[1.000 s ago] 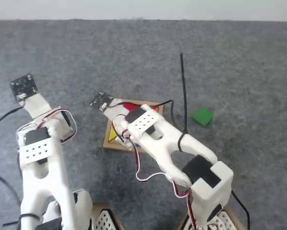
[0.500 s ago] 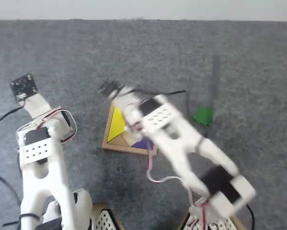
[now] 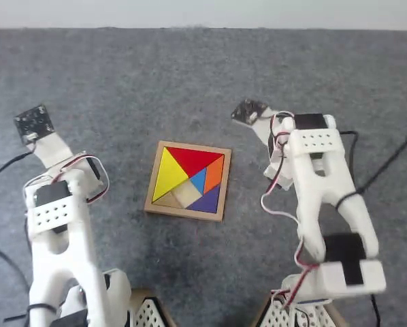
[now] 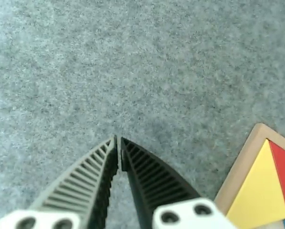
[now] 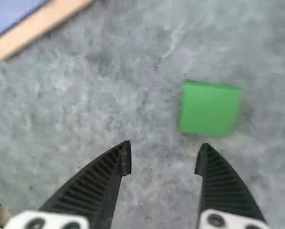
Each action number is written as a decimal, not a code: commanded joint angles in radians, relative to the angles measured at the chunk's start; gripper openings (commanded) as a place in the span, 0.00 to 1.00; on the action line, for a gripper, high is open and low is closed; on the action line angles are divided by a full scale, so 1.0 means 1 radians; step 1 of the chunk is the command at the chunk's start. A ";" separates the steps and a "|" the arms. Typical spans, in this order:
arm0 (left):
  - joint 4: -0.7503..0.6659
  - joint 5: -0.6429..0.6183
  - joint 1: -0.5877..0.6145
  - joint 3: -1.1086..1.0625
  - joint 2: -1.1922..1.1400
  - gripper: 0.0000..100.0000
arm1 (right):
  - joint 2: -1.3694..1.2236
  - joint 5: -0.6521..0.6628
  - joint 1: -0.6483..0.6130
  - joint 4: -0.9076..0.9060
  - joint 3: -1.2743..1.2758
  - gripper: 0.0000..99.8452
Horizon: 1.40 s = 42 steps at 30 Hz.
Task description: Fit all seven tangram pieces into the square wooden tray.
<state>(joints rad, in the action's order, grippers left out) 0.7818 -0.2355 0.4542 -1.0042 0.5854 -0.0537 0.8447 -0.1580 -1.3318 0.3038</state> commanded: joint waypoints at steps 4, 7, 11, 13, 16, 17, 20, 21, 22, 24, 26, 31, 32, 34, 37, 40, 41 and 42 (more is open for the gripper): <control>-0.021 0.014 0.006 0.004 0.035 0.01 | -0.127 0.071 0.019 0.094 -0.077 0.24; -0.018 0.049 0.006 0.004 0.035 0.01 | -0.180 0.130 0.035 0.128 -0.089 0.24; -0.017 0.051 0.006 0.002 0.035 0.01 | -0.196 0.184 0.061 0.147 -0.091 0.24; -0.017 0.052 0.006 0.002 0.035 0.01 | -0.188 0.190 0.064 0.142 -0.091 0.24; -0.017 0.052 0.006 0.002 0.035 0.01 | -0.143 0.190 0.062 0.120 -0.089 0.24; -0.015 0.051 0.006 0.002 0.035 0.01 | -0.117 0.196 0.058 0.097 -0.091 0.24; -0.015 0.051 0.006 0.002 0.035 0.01 | -0.044 0.242 0.053 0.067 -0.091 0.24; -0.015 0.052 0.006 0.002 0.035 0.01 | -0.025 0.244 0.058 0.073 -0.095 0.24; -0.015 0.052 0.006 0.002 0.035 0.01 | -0.016 0.242 0.067 0.081 -0.101 0.24; -0.015 0.052 0.006 0.002 0.035 0.01 | -0.021 0.242 0.074 0.090 -0.117 0.24; -0.015 0.052 0.006 0.002 0.035 0.01 | -0.044 0.242 0.074 0.091 -0.133 0.24; -0.015 0.054 0.006 0.002 0.035 0.01 | -0.173 0.241 0.076 0.094 -0.212 0.24; -0.015 0.054 0.006 0.002 0.035 0.01 | -0.205 0.241 0.077 0.091 -0.233 0.24; -0.015 0.054 0.006 0.002 0.035 0.01 | -0.268 0.239 0.077 0.084 -0.273 0.24; -0.015 0.054 0.006 0.002 0.035 0.01 | -0.349 0.221 0.077 0.051 -0.325 0.24; -0.015 0.054 0.006 0.002 0.035 0.01 | -0.407 0.221 0.077 0.053 -0.350 0.24; -0.015 0.054 0.006 0.002 0.035 0.01 | -0.423 0.221 0.077 0.054 -0.351 0.24; -0.015 0.054 0.006 0.002 0.035 0.01 | -0.435 0.222 0.077 0.059 -0.351 0.24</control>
<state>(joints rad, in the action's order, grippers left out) 0.7818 -0.1895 0.4542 -1.0042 0.5854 -0.4787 1.0717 -0.0936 -1.2704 0.0000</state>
